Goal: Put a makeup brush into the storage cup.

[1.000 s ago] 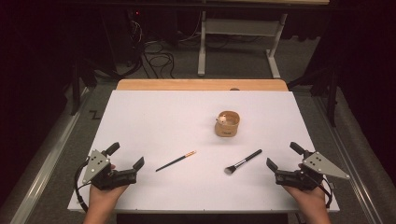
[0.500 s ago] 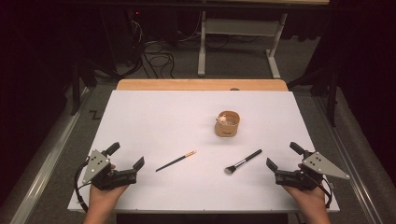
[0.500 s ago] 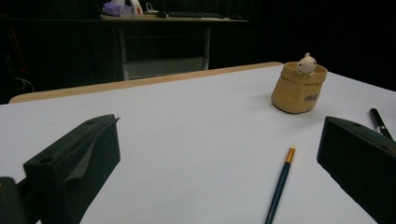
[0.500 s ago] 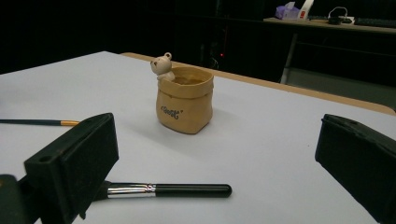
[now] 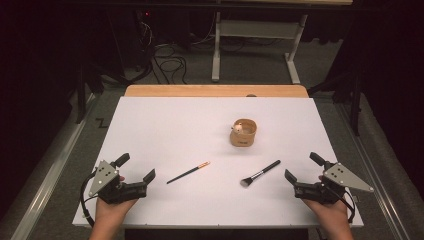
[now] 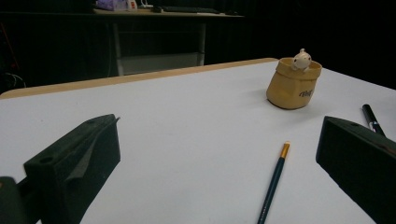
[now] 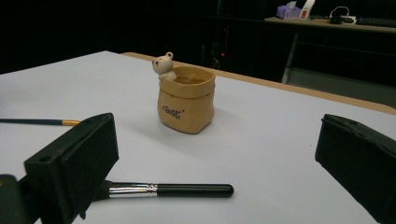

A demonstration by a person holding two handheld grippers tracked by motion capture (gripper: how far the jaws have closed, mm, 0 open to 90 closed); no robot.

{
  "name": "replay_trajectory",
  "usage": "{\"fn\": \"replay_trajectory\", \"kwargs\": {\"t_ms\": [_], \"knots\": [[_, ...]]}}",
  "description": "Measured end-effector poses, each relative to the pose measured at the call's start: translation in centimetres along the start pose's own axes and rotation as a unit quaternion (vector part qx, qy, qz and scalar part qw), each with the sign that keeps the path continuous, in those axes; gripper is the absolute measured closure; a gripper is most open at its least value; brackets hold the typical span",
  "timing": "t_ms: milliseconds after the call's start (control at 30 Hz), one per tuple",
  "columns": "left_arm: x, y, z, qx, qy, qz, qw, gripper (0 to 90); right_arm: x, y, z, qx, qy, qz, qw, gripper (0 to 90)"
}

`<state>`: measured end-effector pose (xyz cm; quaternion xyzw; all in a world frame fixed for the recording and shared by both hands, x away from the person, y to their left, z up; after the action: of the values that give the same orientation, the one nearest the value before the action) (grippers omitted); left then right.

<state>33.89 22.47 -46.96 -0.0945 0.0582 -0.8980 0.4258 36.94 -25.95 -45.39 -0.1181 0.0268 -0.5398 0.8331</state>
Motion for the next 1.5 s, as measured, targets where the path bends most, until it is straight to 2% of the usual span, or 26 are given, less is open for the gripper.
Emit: {"fn": "replay_trajectory", "kwargs": {"t_ms": [200, 367, 600, 733, 833, 933, 1267, 1500], "knots": [[0.1, 0.0, -0.1, -0.007, -0.005, -0.006, 0.9999, 1.6, -0.1, 0.1, -0.1, -0.002, 0.001, 0.002, 1.0, 0.2], [0.1, 0.1, -0.1, -0.012, -0.001, -0.007, 0.9999, 3.2, -0.1, 0.1, -0.1, -0.002, -0.002, 0.002, 1.0, 0.2], [0.0, 0.1, -0.1, -0.019, -0.002, -0.001, 0.9998, 4.5, -0.4, 0.2, -0.2, -0.005, -0.004, 0.005, 1.0, 0.2], [-0.1, 0.2, -0.2, -0.032, -0.009, 0.0, 0.9995, 5.1, -0.5, 0.3, -0.3, -0.008, -0.009, 0.007, 0.9999, 0.3], [-0.1, 0.3, -0.4, -0.045, -0.005, 0.005, 0.999, 5.1, -0.6, 0.3, -0.3, -0.009, -0.007, 0.008, 0.9999, 0.3], [-0.1, 0.4, -0.4, -0.047, -0.005, 0.009, 0.9988, 5.1, -0.6, 0.4, -0.4, -0.011, -0.004, 0.009, 0.9999, 0.3], [0.3, 1.0, -0.9, -0.088, -0.013, -0.007, 0.996, 5.1, -0.6, 0.4, -0.4, -0.011, -0.006, 0.008, 0.9999, 0.3], [0.7, 1.4, -1.3, -0.116, -0.002, -0.01, 0.9932, 4.5, -0.6, 0.4, -0.4, -0.011, -0.005, 0.008, 0.9999, 0.3]]}}
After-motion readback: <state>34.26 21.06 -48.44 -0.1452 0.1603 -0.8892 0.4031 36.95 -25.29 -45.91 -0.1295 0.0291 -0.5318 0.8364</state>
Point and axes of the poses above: each handheld gripper's, and its own axes: y roughly forward along the jaws, z roughly out of its top, x roughly to its right, the point moved 6 cm from there along y, roughly forward along the jaws, and after that the axes turned 10 degrees about -z, right-handed, at the moved point
